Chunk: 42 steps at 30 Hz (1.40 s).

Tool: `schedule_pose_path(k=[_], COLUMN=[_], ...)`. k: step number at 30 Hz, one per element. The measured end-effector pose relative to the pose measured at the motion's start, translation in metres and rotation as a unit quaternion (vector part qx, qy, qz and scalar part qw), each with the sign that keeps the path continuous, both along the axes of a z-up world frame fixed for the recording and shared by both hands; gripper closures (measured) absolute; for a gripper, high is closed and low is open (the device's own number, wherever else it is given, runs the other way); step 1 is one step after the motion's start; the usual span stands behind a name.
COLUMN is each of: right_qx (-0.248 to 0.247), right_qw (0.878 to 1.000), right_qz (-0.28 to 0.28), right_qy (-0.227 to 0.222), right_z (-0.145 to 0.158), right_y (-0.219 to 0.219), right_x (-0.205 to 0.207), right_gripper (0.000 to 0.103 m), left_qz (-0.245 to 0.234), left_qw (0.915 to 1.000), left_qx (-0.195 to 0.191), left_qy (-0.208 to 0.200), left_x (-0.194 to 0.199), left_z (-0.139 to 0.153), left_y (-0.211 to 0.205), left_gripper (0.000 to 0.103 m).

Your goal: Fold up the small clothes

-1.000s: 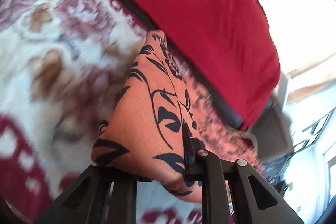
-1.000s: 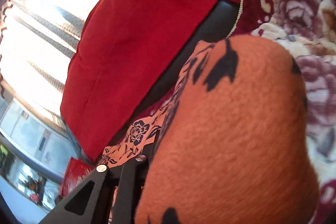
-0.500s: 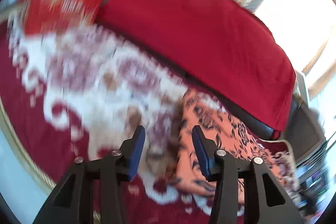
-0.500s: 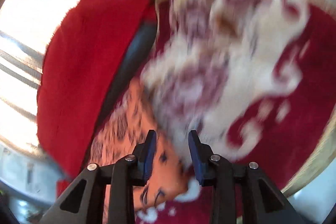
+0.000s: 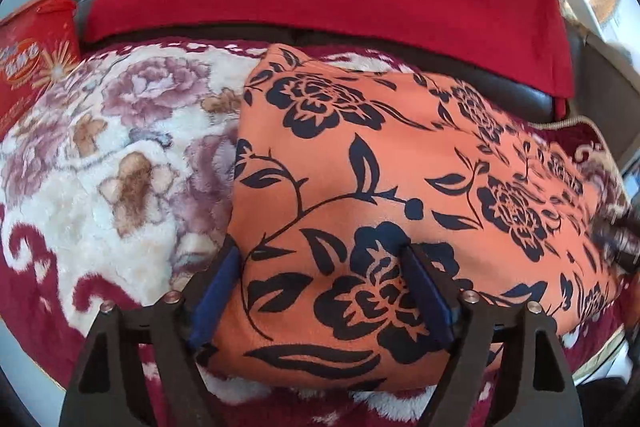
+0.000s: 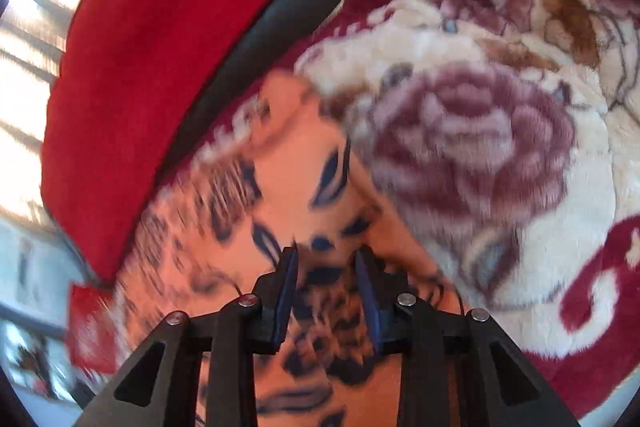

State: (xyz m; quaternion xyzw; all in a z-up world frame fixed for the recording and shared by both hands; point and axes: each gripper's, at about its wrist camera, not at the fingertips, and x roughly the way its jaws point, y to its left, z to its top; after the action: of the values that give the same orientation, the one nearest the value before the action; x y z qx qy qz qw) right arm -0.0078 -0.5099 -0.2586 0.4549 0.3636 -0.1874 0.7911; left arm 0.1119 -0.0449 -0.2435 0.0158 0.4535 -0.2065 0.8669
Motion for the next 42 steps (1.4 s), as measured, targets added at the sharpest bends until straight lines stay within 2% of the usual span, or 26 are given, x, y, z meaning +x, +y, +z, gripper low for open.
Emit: schedule_pose_path(k=[2,4,7,8,9,11,15,17,21,24,27,29,31,34,37,42], right_qx=[-0.052,-0.075,-0.049,-0.037,-0.025,-0.039,-0.087,-0.112,-0.132,-0.131,-0.128,-0.12,-0.141,-0.154,-0.14,-0.17], right_qw=[0.998,0.997,0.999,0.999,0.999,0.999,0.996,0.993,0.988,0.985,0.982,0.98,0.975,0.972,0.976,0.963], right_qz=[-0.01,-0.008,-0.007,-0.008,-0.006,0.001,0.011,0.029,0.067,0.099,0.134,0.159,0.171,0.175,0.165,0.198], right_qy=[-0.031,-0.034,-0.017,0.0,0.021,0.016,0.02,-0.003,-0.043,-0.056,-0.039,0.001,0.025,0.029,-0.014,-0.073], right_z=[0.023,0.034,0.022,0.011,-0.001,-0.005,0.009,0.024,0.047,0.049,0.039,0.024,0.012,0.018,0.029,0.049], right_y=[-0.003,-0.004,-0.014,-0.021,-0.024,-0.023,-0.006,0.01,0.042,0.066,0.092,0.106,0.114,0.117,0.117,0.146], right_x=[0.01,0.024,0.05,0.056,0.065,0.07,0.066,0.054,0.03,0.016,0.007,0.011,0.017,0.017,0.012,0.021], right_gripper=[0.068,0.068,0.068,0.069,0.069,0.069,0.069,0.069,0.069,0.069,0.069,0.068,0.068,0.068,0.066,0.066], left_qz=[0.003,0.016,0.04,0.039,0.032,0.022,0.031,0.032,0.03,0.034,0.035,0.035,0.036,0.035,0.033,0.029], left_qw=[1.0,0.9998,0.9966,0.996,0.9973,0.9992,0.9988,0.9992,0.9993,0.9989,0.9987,0.9985,0.9982,0.9977,0.9972,0.9951], left_qx=[-0.002,0.008,-0.045,-0.051,-0.042,-0.022,-0.021,-0.011,0.018,0.026,0.028,0.031,0.035,0.043,0.051,0.074], left_qy=[-0.007,-0.009,0.056,0.063,0.052,0.025,0.031,0.022,-0.009,-0.019,-0.024,-0.028,-0.033,-0.039,-0.044,-0.059], left_x=[-0.001,0.004,0.018,0.019,0.017,0.012,0.011,0.009,-0.001,-0.006,-0.007,-0.007,-0.009,-0.011,-0.012,-0.013], left_z=[-0.003,-0.01,-0.028,-0.029,-0.027,-0.024,-0.022,-0.019,-0.011,-0.009,-0.009,-0.008,-0.008,-0.006,-0.003,0.001], left_y=[0.003,0.003,0.013,0.015,0.013,0.008,0.01,0.009,0.003,0.002,0.002,0.001,0.0,-0.001,-0.002,-0.009], left_gripper=[0.013,0.0,0.0,0.0,0.0,0.0,0.0,0.0,0.0,0.0,0.0,0.0,0.0,0.0,0.0,0.0])
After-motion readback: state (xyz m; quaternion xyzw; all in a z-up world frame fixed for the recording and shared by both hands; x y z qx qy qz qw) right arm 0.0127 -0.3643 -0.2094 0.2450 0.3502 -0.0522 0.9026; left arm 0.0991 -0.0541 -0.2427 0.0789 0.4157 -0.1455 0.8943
